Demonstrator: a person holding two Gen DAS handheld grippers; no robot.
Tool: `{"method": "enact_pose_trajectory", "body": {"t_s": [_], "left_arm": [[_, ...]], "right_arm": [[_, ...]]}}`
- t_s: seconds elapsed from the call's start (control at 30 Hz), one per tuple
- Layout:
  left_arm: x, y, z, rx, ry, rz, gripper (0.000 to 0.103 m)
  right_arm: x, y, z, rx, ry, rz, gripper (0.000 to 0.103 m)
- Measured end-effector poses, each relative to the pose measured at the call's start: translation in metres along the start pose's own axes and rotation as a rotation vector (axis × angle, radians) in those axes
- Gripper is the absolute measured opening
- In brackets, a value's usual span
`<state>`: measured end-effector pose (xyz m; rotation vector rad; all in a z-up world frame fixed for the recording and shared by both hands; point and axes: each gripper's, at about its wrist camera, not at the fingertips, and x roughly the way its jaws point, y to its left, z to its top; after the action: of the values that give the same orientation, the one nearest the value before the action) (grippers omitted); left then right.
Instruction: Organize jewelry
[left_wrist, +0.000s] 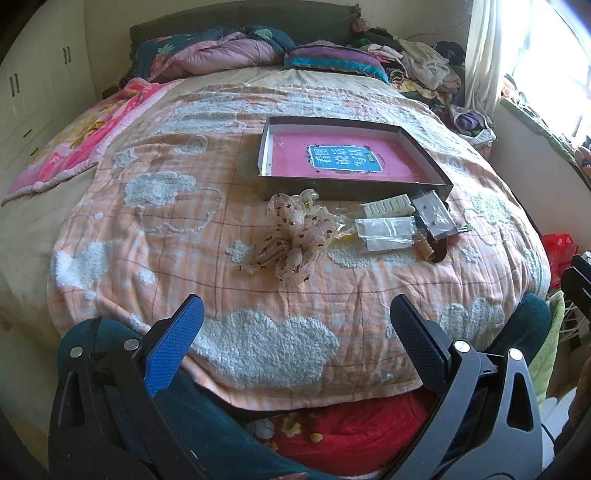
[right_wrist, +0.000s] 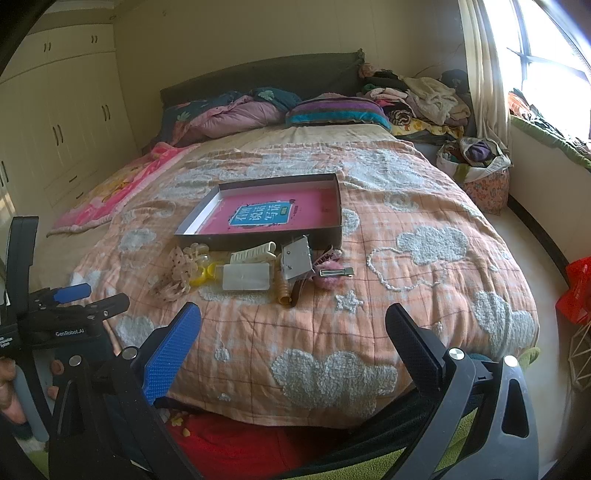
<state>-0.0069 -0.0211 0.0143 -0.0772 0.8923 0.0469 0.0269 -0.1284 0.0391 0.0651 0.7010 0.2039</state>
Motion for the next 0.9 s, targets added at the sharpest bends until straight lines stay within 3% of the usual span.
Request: {"method": "enact_pose_trajectory", "body": {"t_s": [0.9], "left_arm": [[0.0, -0.003, 0.012, -0.002, -0.04, 0.001, 0.095]], "right_arm": [[0.003, 0.004, 0.008, -0.018, -0.007, 0.017, 0.099]]}}
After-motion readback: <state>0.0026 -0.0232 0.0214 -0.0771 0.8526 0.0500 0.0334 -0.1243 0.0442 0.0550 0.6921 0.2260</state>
